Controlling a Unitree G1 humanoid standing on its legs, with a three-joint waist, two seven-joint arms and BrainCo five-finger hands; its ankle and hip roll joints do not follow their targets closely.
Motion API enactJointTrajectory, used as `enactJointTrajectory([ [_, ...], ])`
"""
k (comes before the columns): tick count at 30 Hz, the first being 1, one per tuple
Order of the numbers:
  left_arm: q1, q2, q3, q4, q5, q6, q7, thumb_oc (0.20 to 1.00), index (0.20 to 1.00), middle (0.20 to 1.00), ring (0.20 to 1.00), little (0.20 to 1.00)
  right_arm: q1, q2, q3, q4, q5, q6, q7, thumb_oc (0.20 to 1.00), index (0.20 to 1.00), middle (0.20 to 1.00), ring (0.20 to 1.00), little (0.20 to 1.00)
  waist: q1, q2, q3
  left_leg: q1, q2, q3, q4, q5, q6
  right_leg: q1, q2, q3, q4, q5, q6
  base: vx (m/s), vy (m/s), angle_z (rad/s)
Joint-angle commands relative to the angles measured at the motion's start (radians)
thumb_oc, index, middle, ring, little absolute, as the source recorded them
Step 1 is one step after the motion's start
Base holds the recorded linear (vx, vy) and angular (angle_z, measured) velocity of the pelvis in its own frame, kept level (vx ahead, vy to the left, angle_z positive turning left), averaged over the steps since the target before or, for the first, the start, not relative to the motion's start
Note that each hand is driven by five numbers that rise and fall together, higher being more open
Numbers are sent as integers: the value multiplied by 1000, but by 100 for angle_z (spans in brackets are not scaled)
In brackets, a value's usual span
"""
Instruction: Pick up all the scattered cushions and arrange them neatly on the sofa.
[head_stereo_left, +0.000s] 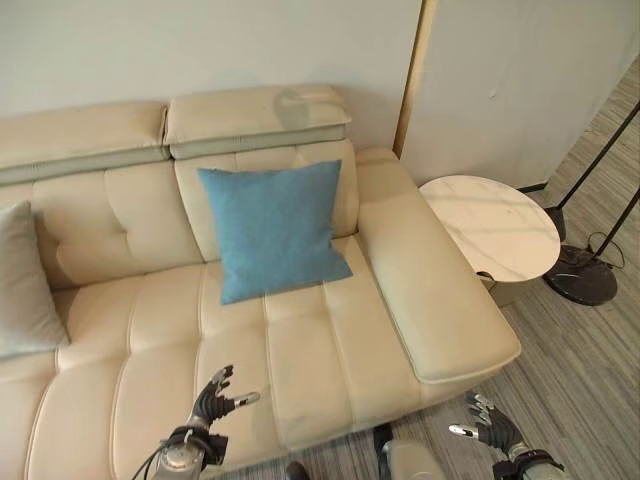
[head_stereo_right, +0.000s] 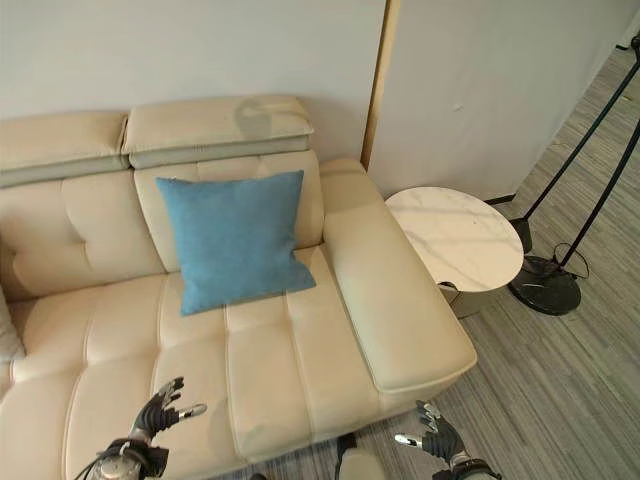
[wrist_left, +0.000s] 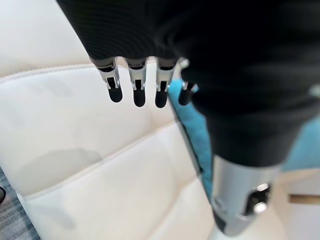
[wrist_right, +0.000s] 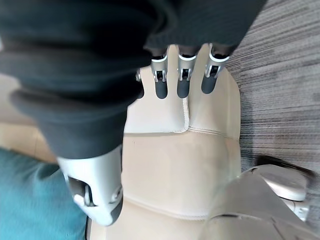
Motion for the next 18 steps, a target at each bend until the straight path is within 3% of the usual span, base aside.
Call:
enactJointTrajectory([
  [1,-7,23,27,-16,35,-22,23,1000,1000,1000,1000,1000,-27,3,-13,-44,-10,-22,-41,1000,1000,1000,1000,1000,34,-46,5,-77,-14,-83,-7,31,-109,259,53,5,-372,-57,-72,-212,-234,-8],
  [3,-3,16,21,-11,33,-23,27,1000,1000,1000,1000,1000,-28,-5,-10,-35,-3,-28,-52,1000,1000,1000,1000,1000,46,-50,7,-129,10,-82,9,72,-130,285,86,32,-502,-94,-100,-249,-256,-12],
  [7,-19,16,8,-22,34,-25,25,1000,1000,1000,1000,1000,-20,-32,-16,-63,4,-31,-55,1000,1000,1000,1000,1000,39,-46,39,-197,43,-122,26,120,-177,279,97,28,-579,-64,-116,-259,-149,5],
  [9,-19,13,-3,-26,41,-29,19,1000,1000,1000,1000,1000,-16,-44,-21,-79,5,-34,-56,1000,1000,1000,1000,1000,29,-56,42,-187,18,-170,80,54,-157,257,79,19,-589,-36,-115,-287,-54,23],
  [10,-12,9,-4,-27,42,-30,16,1000,1000,1000,1000,1000,-14,-51,-21,-82,5,-36,-59,1000,1000,1000,1000,1000,24,-72,38,-173,-14,-222,164,-19,-144,248,56,22,-601,-10,-113,-196,-30,13],
  [11,-12,9,-4,-27,42,-30,16,1000,1000,1000,1000,1000,-14,-51,-21,-82,5,-36,-59,1000,1000,1000,1000,1000,24,-71,36,-177,-13,-222,165,-18,-144,245,58,22,-602,-7,-114,-176,-12,1],
  [12,-3,0,0,-23,34,-31,10,1000,1000,1000,1000,1000,-17,-56,-15,-85,3,-37,-54,1000,1000,1000,1000,1000,23,-77,30,-136,-40,-270,203,-86,-136,239,51,33,-612,6,-115,-78,21,2],
  [14,4,2,2,-22,35,-36,9,1000,1000,1000,1000,1000,-11,-52,-14,-73,-10,-37,-52,1000,1000,1000,1000,1000,14,-59,0,-50,-42,-269,126,-92,-132,241,65,24,-637,13,-113,-27,76,-5],
  [18,8,16,3,-37,43,-39,6,1000,1000,1000,1000,1000,7,-50,-12,-64,-19,-35,-49,1000,1000,1000,1000,1000,9,-60,-19,-7,-37,-260,60,-79,-137,257,62,8,-666,27,-108,5,74,13],
])
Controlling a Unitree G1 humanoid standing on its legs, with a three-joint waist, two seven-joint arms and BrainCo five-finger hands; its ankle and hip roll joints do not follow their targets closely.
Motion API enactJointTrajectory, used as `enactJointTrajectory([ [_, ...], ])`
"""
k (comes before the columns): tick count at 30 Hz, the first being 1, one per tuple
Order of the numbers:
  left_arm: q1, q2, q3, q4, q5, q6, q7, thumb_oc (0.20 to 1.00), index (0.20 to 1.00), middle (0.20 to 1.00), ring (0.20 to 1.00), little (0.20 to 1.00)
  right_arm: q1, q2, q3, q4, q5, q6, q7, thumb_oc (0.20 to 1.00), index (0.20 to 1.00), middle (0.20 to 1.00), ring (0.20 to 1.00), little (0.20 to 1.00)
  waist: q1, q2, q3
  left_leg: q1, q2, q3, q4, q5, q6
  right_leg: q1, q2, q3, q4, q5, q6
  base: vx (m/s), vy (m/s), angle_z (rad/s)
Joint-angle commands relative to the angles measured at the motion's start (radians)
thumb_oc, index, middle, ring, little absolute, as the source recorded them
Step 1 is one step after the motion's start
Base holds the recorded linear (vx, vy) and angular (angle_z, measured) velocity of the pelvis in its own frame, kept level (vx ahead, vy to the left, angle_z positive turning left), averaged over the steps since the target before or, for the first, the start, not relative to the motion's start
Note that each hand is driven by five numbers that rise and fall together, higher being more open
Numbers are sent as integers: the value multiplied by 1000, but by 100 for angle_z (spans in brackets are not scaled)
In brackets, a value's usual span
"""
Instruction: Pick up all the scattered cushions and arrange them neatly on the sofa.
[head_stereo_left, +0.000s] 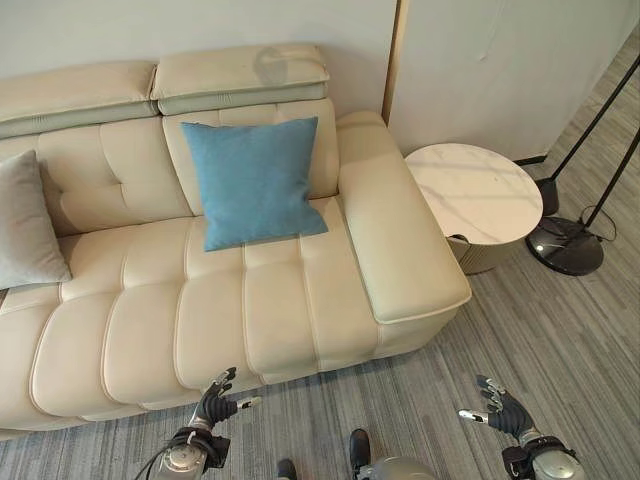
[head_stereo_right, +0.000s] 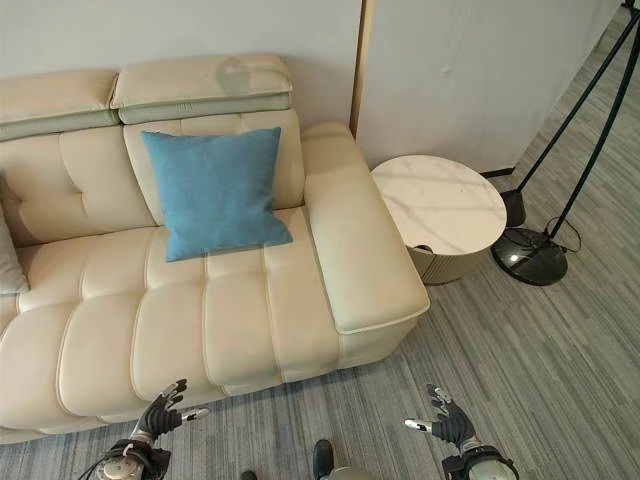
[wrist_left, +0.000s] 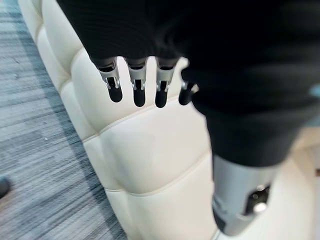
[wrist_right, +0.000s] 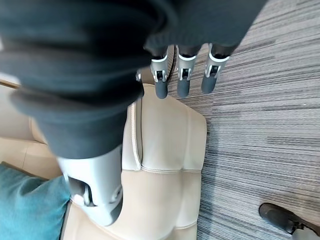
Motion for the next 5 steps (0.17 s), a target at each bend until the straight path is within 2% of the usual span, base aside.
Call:
enactJointTrajectory([
  [1,33,46,18,-46,40,-38,0,1000,1000,1000,1000,1000,13,9,13,-8,-20,-29,-4,1000,1000,1000,1000,1000,11,-42,-54,-65,-37,22,38,-6,13,56,-84,39,32,-134,143,21,44,3],
  [5,35,51,31,-28,54,-35,7,1000,1000,1000,1000,1000,15,19,20,13,-29,-21,-2,1000,1000,1000,1000,1000,17,-51,-62,-35,-43,25,0,-1,15,70,-88,42,28,-125,150,16,77,4],
])
